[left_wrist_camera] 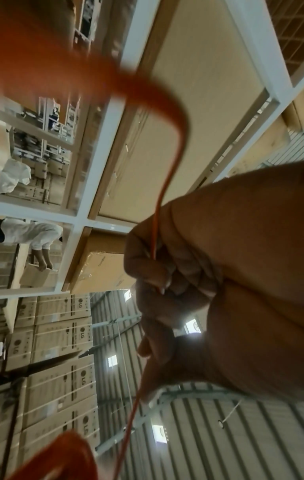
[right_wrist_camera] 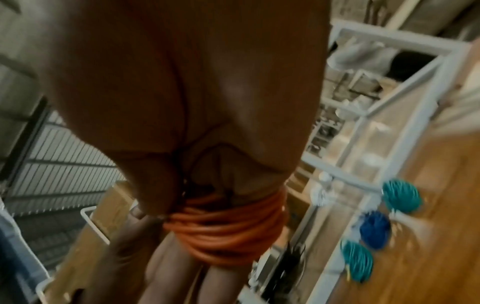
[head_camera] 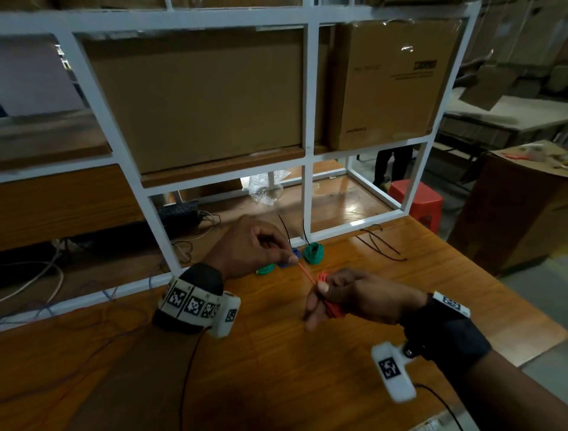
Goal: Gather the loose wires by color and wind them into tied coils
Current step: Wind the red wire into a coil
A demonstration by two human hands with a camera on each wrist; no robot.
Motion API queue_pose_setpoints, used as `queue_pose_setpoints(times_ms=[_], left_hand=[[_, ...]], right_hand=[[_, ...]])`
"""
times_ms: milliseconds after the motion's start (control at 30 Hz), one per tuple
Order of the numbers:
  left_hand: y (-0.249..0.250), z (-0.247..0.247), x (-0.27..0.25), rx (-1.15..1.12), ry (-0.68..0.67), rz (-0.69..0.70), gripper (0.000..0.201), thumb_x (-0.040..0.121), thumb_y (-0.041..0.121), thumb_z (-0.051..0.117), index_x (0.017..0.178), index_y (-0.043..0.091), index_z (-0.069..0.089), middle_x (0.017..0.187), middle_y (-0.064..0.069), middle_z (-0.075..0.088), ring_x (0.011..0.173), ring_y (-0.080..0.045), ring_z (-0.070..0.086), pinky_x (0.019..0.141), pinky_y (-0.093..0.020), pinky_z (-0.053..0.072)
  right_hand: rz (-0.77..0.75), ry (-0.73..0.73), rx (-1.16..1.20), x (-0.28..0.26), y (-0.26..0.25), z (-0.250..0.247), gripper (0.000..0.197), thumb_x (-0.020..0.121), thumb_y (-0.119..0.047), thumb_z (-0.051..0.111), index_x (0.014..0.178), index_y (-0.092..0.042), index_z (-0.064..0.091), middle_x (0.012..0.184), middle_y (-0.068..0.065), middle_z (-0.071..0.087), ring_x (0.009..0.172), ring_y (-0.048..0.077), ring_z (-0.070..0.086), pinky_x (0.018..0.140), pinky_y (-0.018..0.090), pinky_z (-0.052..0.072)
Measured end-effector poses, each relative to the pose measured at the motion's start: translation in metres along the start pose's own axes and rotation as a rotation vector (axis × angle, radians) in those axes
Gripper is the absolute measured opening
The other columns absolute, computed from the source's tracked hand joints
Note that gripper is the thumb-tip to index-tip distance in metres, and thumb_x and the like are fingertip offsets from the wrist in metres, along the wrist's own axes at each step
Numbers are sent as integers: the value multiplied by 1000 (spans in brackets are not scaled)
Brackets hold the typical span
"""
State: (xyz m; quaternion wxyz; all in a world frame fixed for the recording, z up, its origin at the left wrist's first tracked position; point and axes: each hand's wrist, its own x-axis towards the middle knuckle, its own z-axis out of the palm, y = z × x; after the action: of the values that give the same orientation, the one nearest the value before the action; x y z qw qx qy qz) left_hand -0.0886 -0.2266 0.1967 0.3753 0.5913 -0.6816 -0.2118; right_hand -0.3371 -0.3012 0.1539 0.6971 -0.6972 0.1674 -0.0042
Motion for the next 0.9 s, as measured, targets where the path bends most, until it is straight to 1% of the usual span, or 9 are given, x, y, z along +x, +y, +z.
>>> queue_pose_setpoints(times_ms=[133, 267, 400, 500, 600, 700, 767, 833, 900], left_hand=[[1, 13, 12, -262, 54, 43, 8, 73, 10, 85, 79, 10, 78, 74, 2, 75, 70, -9, 70, 62, -19, 52], [-11, 49, 6, -622, 115, -39, 15, 79, 31, 78, 87, 18, 79, 84, -20, 72, 73, -30, 64, 63, -35, 51], [-13, 101, -7, -687, 140, -191, 22, 97, 24, 61, 90, 7, 74, 71, -9, 68, 54, -16, 54, 52, -29, 41], [-14, 124, -24, -691, 77, -302, 31, 88, 37, 67, 100, 9, 76, 68, -4, 65, 49, -9, 45, 46, -21, 35], [-23, 121, -41, -755, 52, -389, 37, 84, 38, 68, 102, 6, 75, 69, -3, 61, 57, -9, 51, 55, -21, 42], [-31, 104, -47, -715, 48, -421, 26, 91, 32, 64, 98, 9, 76, 69, -2, 61, 66, -14, 55, 66, -28, 47], [-32, 91, -46, -599, 49, -442, 19, 95, 23, 62, 89, 15, 78, 71, -8, 64, 69, -19, 57, 70, -31, 53], [-31, 80, -44, -565, -2, -467, 21, 97, 20, 62, 84, 18, 78, 75, -15, 65, 66, -22, 59, 72, -34, 57], [-24, 72, -42, -528, -36, -457, 17, 98, 21, 61, 93, 16, 76, 64, 1, 61, 56, -12, 57, 65, -35, 58]], right_hand=[[-207, -258, 378, 3, -7, 9, 36, 108, -19, 33, 116, 4, 60, 111, 21, 74, 126, 34, 62, 114, 44, 43], [-470, -232, 715, 12, -24, 7, 32, 107, -17, 44, 123, 8, 57, 119, 31, 67, 122, 36, 65, 111, 43, 46], [-639, -5, 782, 13, -39, 3, 38, 108, -20, 38, 122, 4, 63, 131, 29, 65, 128, 33, 63, 110, 39, 51], [-660, 379, 792, 9, -53, -10, 38, 109, -22, 34, 119, 2, 62, 133, 29, 64, 128, 33, 63, 104, 36, 55], [-566, 720, 356, 9, -51, -29, 38, 112, -25, 33, 123, -2, 61, 124, 18, 73, 126, 26, 65, 108, 37, 51], [-316, 971, -254, 15, -32, -35, 32, 111, -35, 39, 111, -23, 68, 112, -7, 77, 111, -1, 66, 101, 33, 50], [-203, 985, -476, 21, -20, -33, 31, 110, -35, 41, 112, -26, 70, 110, -19, 70, 97, -13, 60, 86, 18, 46], [-135, 1008, -599, 26, -11, -31, 31, 111, -31, 42, 115, -21, 70, 109, -14, 68, 90, -8, 57, 71, 7, 37], [-58, 1002, -732, 28, -6, -27, 26, 111, -29, 43, 104, -19, 66, 94, -8, 65, 78, 0, 55, 59, 10, 37]])
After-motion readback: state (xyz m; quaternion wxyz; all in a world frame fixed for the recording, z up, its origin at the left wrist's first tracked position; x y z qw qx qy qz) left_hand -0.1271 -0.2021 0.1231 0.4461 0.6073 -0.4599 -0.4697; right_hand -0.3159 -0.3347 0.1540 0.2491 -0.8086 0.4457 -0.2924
